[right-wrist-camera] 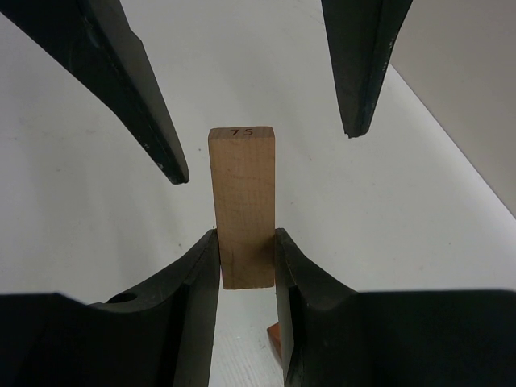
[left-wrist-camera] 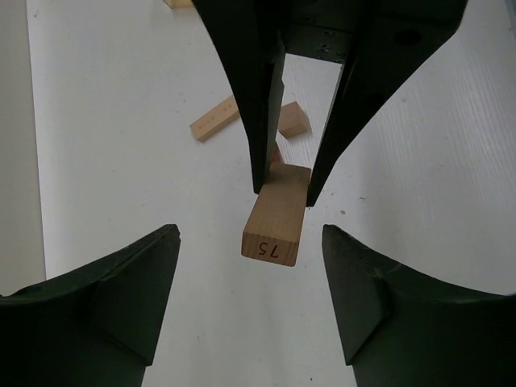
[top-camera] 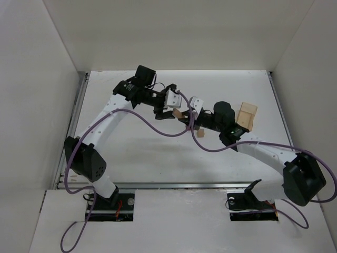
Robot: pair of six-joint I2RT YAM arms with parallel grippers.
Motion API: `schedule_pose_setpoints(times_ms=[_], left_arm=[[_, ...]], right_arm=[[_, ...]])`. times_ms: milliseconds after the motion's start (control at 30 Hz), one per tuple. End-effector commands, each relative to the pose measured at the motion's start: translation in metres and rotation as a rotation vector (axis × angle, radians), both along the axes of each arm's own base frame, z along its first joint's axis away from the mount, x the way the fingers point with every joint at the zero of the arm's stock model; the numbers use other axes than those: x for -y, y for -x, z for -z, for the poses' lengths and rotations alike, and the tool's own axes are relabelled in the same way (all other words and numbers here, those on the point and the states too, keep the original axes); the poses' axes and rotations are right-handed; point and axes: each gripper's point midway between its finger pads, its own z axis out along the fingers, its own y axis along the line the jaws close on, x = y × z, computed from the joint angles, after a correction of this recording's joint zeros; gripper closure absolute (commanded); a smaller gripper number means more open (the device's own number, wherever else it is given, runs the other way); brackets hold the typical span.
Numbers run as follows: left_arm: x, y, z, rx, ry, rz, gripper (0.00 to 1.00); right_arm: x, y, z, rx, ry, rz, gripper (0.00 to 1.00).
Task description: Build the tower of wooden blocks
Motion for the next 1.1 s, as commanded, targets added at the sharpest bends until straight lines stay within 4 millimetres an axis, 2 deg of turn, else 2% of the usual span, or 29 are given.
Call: schedule_pose_setpoints(times_ms=[0, 200, 500, 633, 767, 933, 1033, 1067], left_arm=[[0.008, 0.007, -0.020, 0.039, 0.035, 0.050, 0.34], [0.010, 0.015, -0.017, 0.021, 0.006, 0.049, 0.50], [0.003, 0.015, 0.006, -0.027, -0.053, 0.024, 0.50], [0.006, 0.014, 0.000, -0.013, -0.038, 0.012, 0.52], [0.007, 0.011, -0.004, -0.016, -0.033, -0.012, 0.62], [0.010, 0.018, -0.002, -0.039, -0.043, -0.012, 0.79], [0.006, 0.016, 0.007, -0.046, -0.081, -0.026, 1.00], [0.007, 0.015, 0.005, -0.035, -0.092, -0.040, 1.00]], right_arm=[[-0.007, -0.003, -0.016, 0.071, -0.031, -0.014, 1.00], [-0.007, -0.003, -0.020, 0.086, -0.041, -0.014, 1.00], [-0.005, -0.005, -0.024, 0.095, -0.045, 0.004, 1.00], [-0.004, -0.006, -0.024, 0.095, -0.044, 0.014, 1.00], [-0.004, -0.006, -0.022, 0.088, -0.039, 0.013, 1.00], [-0.004, -0.006, -0.022, 0.088, -0.039, 0.013, 1.00], [-0.004, -0.006, -0.022, 0.088, -0.039, 0.013, 1.00], [-0.002, -0.008, -0.022, 0.088, -0.038, 0.024, 1.00]])
